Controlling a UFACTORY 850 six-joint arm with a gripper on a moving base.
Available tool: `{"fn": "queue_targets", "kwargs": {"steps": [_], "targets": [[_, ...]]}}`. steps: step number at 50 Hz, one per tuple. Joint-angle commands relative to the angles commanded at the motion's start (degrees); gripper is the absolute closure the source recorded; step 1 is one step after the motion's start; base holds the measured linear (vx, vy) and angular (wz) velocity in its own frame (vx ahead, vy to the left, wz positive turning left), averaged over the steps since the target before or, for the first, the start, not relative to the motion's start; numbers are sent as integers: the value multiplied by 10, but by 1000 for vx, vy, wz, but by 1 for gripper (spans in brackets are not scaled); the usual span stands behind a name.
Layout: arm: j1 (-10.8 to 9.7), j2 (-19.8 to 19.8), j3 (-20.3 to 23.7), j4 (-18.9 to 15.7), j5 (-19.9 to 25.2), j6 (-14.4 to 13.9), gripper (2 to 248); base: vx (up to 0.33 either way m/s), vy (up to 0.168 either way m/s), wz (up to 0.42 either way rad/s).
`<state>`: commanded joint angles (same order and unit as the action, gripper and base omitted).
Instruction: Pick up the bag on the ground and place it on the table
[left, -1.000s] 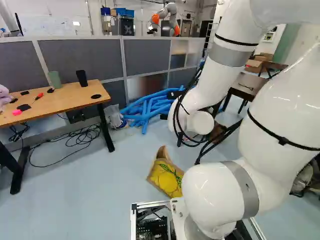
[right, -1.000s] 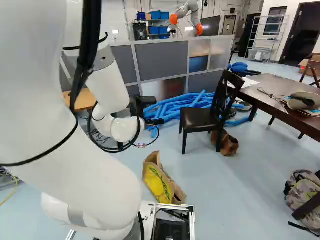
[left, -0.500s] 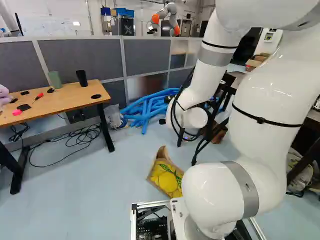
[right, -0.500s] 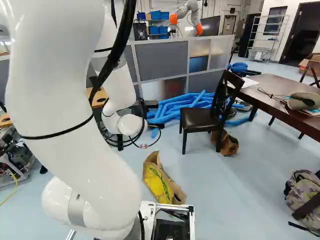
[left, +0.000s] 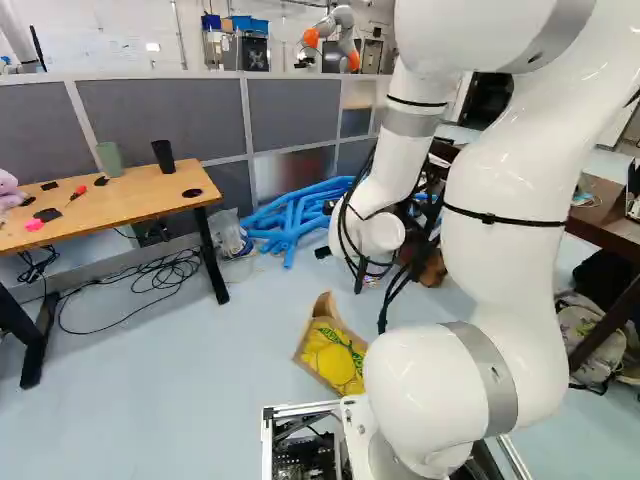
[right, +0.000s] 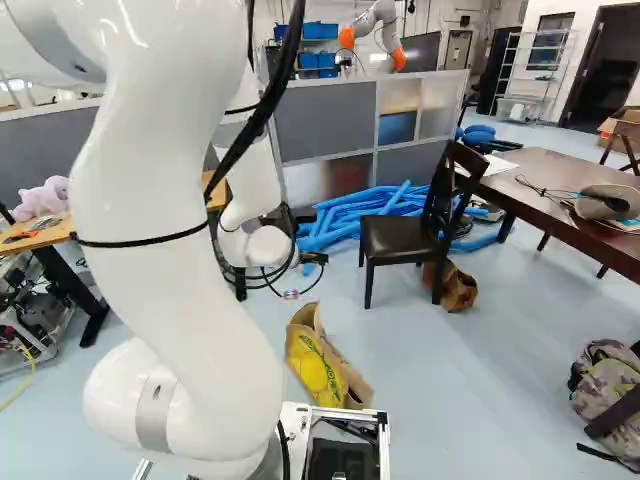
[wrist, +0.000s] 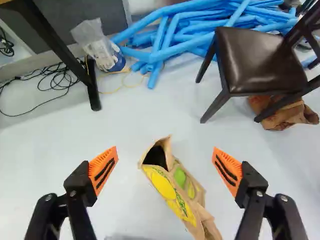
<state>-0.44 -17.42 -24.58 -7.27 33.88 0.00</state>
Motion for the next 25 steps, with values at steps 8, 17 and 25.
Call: {"fn": "queue_targets", "kwargs": {"steps": [8, 17, 25], "targets": [[-1, -24, -14, -15, -14, 0, 3, 0, 0, 0], [-3, -51, -31, -31, -31, 0, 3, 0, 0, 0], [-4, -75, -45, -46, -46, 0, 3, 0, 0, 0]]}}
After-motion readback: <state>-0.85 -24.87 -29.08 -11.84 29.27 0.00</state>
